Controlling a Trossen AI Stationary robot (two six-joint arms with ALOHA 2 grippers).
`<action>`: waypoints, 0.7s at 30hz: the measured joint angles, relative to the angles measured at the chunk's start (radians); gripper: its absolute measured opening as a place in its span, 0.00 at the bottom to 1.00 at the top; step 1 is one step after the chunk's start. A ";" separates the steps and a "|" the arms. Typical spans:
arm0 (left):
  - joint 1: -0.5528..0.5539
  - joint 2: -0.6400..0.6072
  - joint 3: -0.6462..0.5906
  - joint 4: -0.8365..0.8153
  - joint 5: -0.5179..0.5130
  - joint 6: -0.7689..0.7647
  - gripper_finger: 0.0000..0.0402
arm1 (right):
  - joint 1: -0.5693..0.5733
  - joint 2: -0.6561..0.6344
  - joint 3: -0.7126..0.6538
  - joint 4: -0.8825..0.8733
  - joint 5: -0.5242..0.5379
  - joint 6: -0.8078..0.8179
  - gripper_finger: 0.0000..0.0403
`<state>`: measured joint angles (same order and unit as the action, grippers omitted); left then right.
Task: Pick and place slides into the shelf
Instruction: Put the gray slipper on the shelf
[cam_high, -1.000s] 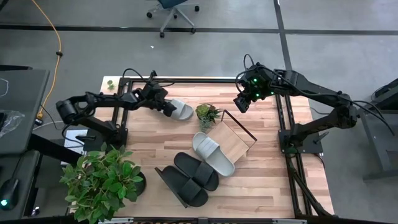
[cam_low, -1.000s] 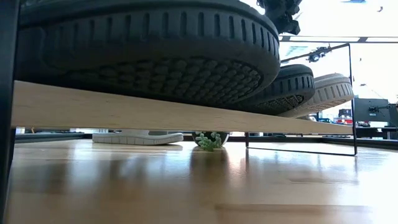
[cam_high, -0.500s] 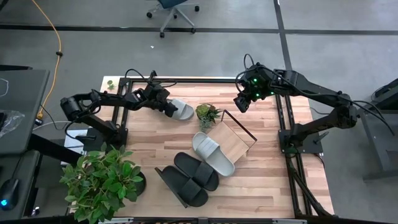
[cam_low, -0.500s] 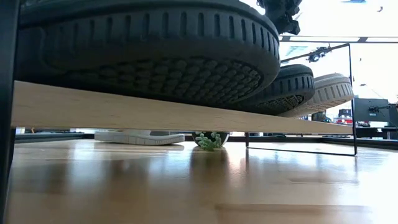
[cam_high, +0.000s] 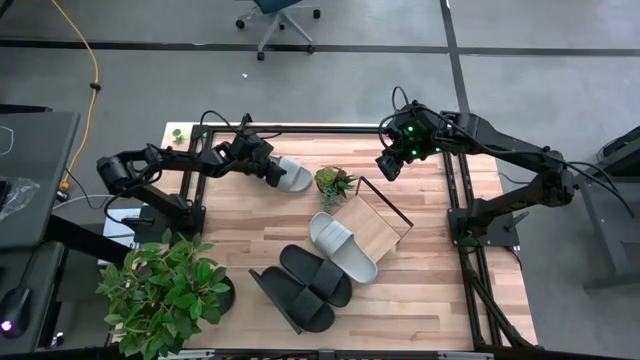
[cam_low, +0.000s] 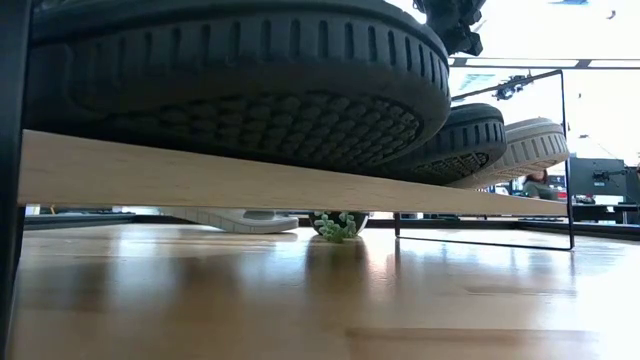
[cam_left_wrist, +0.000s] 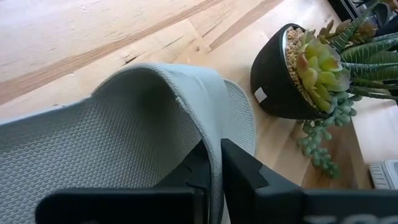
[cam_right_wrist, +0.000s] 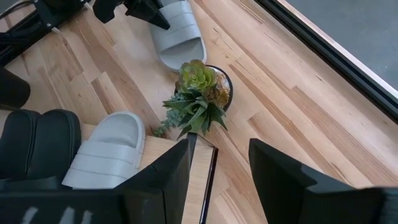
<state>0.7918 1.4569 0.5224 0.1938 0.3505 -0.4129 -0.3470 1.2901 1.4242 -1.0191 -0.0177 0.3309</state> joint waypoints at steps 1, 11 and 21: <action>0.000 -0.003 0.000 -0.002 -0.001 0.000 0.05 | 0.000 0.000 0.000 0.000 0.000 -0.001 0.39; -0.003 -0.140 0.000 -0.004 -0.012 -0.037 0.01 | 0.000 0.000 0.000 -0.016 0.038 -0.026 0.39; -0.003 -0.351 0.000 0.034 -0.090 -0.066 0.01 | 0.000 -0.009 0.000 0.008 0.125 -0.045 0.39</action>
<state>0.7891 1.1059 0.5224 0.2278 0.2603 -0.4790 -0.3471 1.2810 1.4242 -1.0114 0.1075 0.2855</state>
